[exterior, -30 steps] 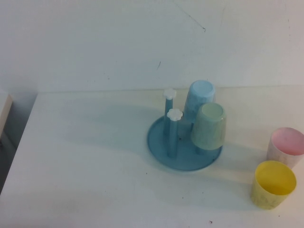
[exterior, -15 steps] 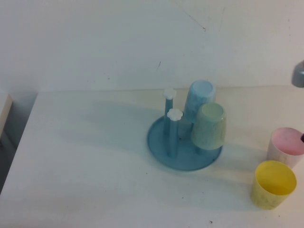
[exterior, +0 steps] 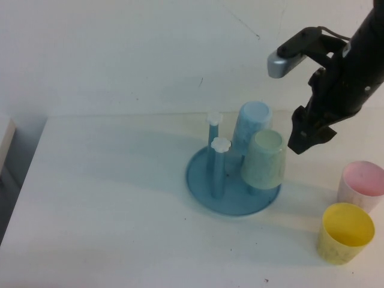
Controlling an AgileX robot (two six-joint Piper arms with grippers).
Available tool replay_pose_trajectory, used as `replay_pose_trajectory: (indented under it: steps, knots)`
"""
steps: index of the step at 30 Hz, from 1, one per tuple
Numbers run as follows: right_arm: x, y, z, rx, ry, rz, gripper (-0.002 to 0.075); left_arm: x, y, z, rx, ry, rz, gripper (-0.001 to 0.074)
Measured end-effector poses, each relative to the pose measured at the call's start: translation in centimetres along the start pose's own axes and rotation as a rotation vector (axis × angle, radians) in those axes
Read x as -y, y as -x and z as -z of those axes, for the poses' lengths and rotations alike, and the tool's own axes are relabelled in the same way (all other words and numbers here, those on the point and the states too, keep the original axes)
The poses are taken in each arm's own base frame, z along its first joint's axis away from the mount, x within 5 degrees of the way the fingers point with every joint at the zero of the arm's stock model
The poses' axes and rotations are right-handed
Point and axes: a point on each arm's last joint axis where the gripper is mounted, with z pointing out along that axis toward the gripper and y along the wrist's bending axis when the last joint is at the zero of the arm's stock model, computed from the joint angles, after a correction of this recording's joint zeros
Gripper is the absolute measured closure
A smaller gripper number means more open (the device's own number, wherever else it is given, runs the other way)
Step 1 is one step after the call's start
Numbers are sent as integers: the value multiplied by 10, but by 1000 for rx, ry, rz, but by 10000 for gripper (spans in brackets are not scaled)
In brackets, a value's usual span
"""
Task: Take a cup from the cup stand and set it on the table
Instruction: Pick up the cup from the rack
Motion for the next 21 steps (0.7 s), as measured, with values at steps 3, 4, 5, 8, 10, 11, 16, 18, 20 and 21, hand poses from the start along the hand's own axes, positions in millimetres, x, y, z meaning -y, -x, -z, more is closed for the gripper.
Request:
replay_pose_trajectory:
  steps: [3, 4, 5, 8, 10, 11, 16, 18, 20, 21]
  knots:
    - [3, 11, -6, 4, 1, 2, 90, 0, 0, 0, 0, 0, 0, 738]
    - [4, 15, -9, 5, 1, 5, 71, 0, 0, 0, 0, 0, 0, 738]
    - [4, 17, -10, 8, 1, 5, 58, 0, 0, 0, 0, 0, 0, 738]
    - [5, 25, -19, 2, 6, 13, 43, 0, 0, 0, 0, 0, 0, 738]
    - [6, 29, -27, -8, 11, 18, 38, 0, 0, 0, 0, 0, 0, 738]
    - [6, 30, -31, -14, 14, 19, 38, 0, 0, 0, 0, 0, 0, 738]
    - [9, 37, -48, -44, 8, 35, 36, 0, 0, 0, 0, 0, 0, 738]
    - [10, 40, -53, -49, 6, 39, 35, 0, 0, 0, 0, 0, 0, 738]
    - [11, 43, -58, -52, 6, 40, 35, 0, 0, 0, 0, 0, 0, 738]
    - [11, 44, -59, -52, 7, 41, 34, 0, 0, 0, 0, 0, 0, 738]
